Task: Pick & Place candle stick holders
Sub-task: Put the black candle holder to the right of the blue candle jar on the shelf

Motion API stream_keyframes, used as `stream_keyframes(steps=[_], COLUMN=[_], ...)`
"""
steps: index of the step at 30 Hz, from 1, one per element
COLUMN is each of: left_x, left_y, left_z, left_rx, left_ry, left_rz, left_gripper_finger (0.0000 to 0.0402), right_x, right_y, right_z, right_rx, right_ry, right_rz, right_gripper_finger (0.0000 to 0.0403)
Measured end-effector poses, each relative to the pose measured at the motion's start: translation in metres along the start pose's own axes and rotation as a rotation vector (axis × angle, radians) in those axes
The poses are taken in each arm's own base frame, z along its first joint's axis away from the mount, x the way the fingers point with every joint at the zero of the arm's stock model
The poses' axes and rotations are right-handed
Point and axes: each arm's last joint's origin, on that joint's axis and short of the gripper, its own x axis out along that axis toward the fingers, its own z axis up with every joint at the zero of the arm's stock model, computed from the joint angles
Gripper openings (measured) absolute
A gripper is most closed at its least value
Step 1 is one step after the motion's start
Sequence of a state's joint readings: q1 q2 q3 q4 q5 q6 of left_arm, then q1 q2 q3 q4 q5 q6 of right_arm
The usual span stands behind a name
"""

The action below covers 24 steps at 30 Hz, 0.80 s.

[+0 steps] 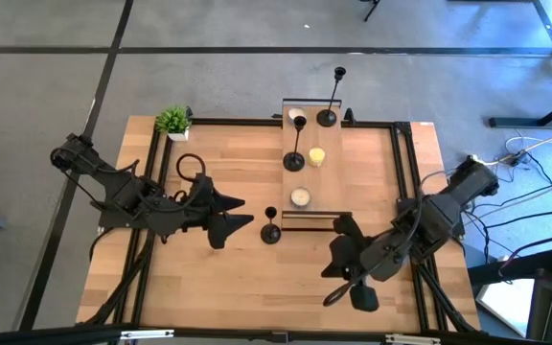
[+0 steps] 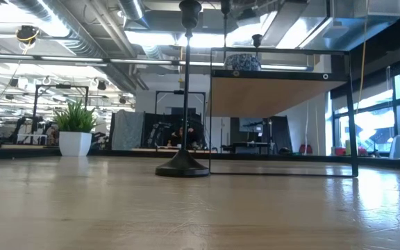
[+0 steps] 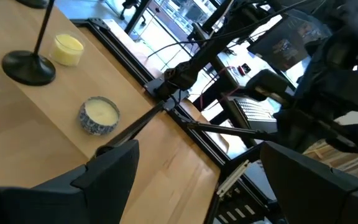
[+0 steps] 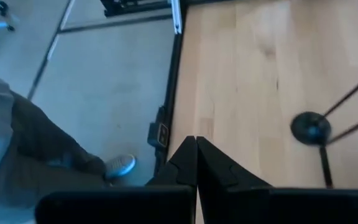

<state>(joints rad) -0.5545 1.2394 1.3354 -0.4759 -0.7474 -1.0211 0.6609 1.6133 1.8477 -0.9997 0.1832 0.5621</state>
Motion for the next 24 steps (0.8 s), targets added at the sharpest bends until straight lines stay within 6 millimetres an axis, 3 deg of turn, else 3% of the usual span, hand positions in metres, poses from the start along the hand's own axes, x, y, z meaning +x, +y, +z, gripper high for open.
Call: stream_keyframes(steps=[17,24], left_x=[0.001,0.005], left_y=[0.002,0.019], left_z=[0.000,-0.017], left_rx=[-0.036,0.024], left_ry=[0.015,0.141], left_rz=[0.004,0.158], left_gripper_finger=[0.0333,0.0333], right_x=[0.047,0.024], right_y=[-0.022,-0.020], right_z=[-0.050,-0.060], right_rx=[0.167,0.147], right_ry=[-0.358,-0.355], right_rz=[0.216,0.159], right_gripper_finger=[0.0000,0.0000])
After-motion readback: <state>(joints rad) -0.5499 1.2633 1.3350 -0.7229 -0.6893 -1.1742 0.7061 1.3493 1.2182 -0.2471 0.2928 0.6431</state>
